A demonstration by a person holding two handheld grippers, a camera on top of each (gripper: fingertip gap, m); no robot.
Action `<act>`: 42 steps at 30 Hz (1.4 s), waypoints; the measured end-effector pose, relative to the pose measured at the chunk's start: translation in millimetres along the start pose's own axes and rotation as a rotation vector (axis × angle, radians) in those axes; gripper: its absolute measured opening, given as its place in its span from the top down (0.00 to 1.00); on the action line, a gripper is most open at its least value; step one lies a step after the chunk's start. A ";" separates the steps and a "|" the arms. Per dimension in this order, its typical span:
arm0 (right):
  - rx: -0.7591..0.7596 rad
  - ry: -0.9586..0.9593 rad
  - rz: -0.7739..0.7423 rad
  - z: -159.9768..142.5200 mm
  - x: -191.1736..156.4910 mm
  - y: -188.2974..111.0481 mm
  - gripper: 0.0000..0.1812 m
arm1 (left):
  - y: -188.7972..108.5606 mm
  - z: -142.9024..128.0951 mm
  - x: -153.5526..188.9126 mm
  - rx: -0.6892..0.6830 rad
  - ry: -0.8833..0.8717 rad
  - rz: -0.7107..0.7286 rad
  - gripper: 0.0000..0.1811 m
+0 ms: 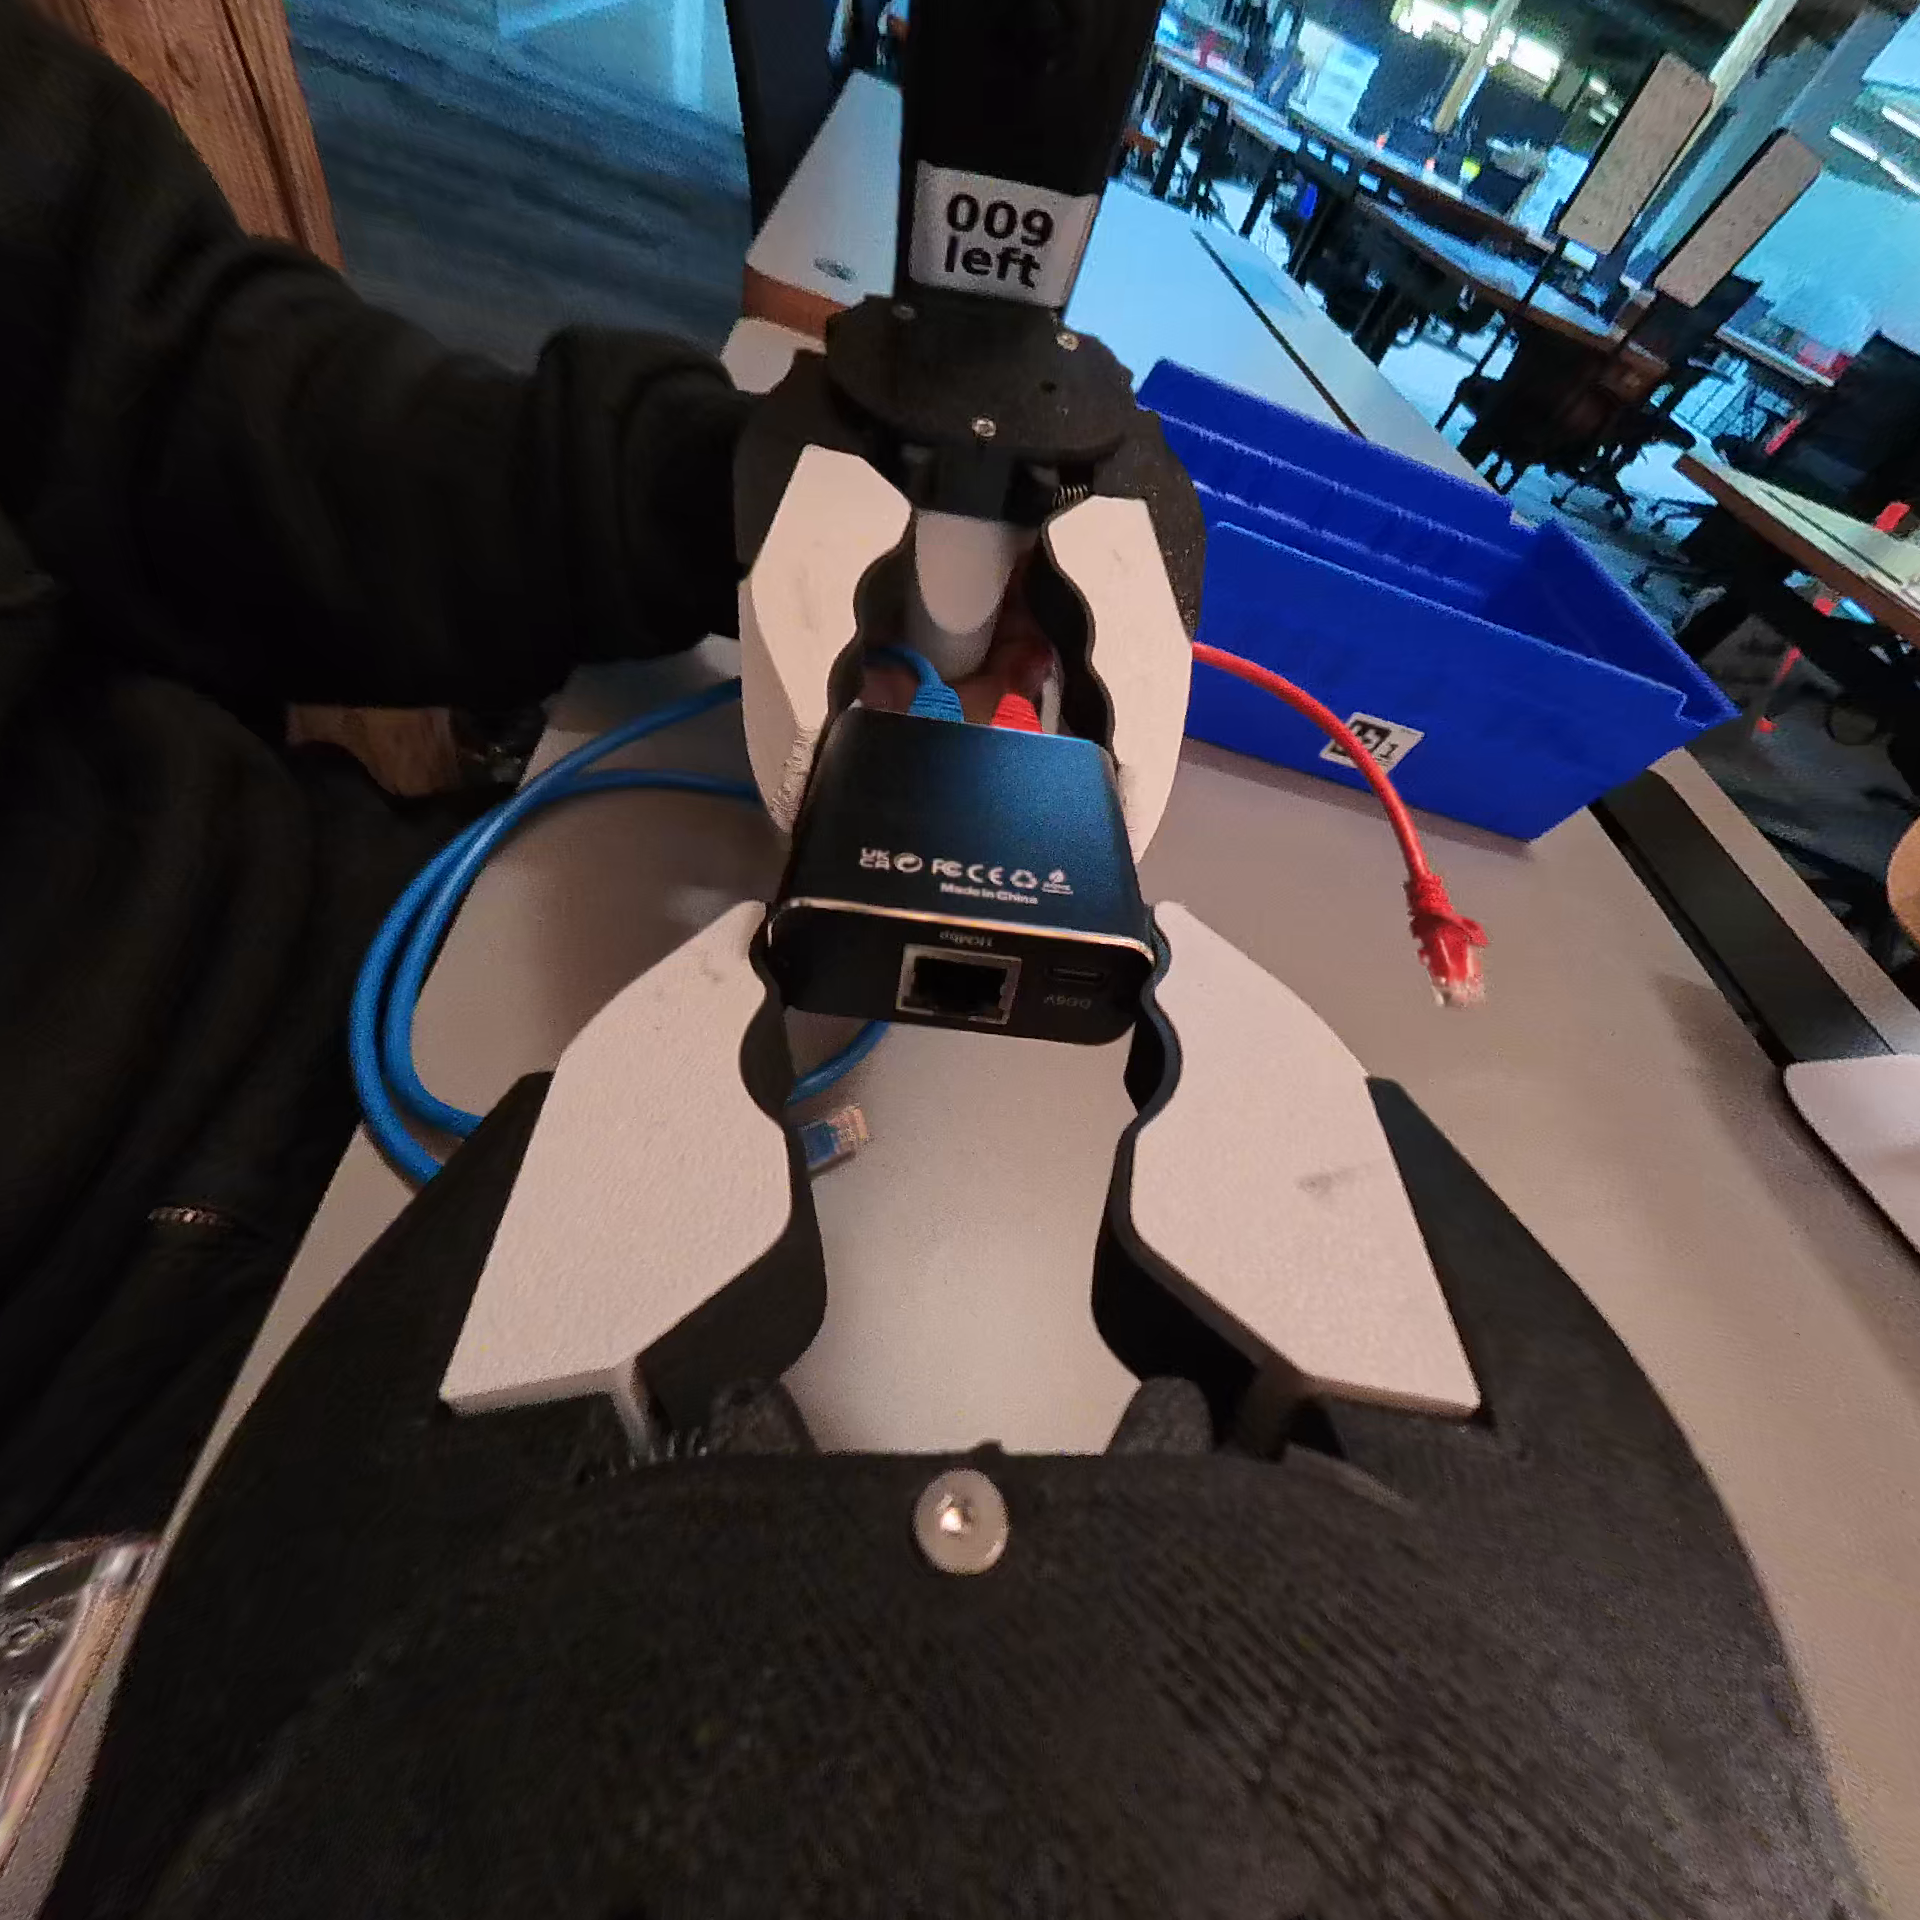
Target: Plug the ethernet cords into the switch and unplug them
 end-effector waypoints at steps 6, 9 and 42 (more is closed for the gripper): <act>0.053 0.035 -0.016 5.4 0.9 5.6 0.64 | -0.1 -3.7 -2.3 -0.019 0.023 0.009 0.68; 0.006 -0.014 -0.061 -0.4 3.1 8.8 0.64 | -1.6 -7.8 -6.3 -0.034 0.072 0.042 0.68; 0.307 -0.488 -0.579 70.3 21.5 -34.5 0.66 | 42.2 47.4 -22.9 0.980 -1.552 -0.585 0.77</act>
Point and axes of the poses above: each gripper's, where its closed fingertips meet, y out along the fingers, z out of its top, x = y × z across the jaws, the point moved 1 cm from there along -y, back along the fingers, and after that the axes turned 7 degrees about y, right-handed, at the moved point
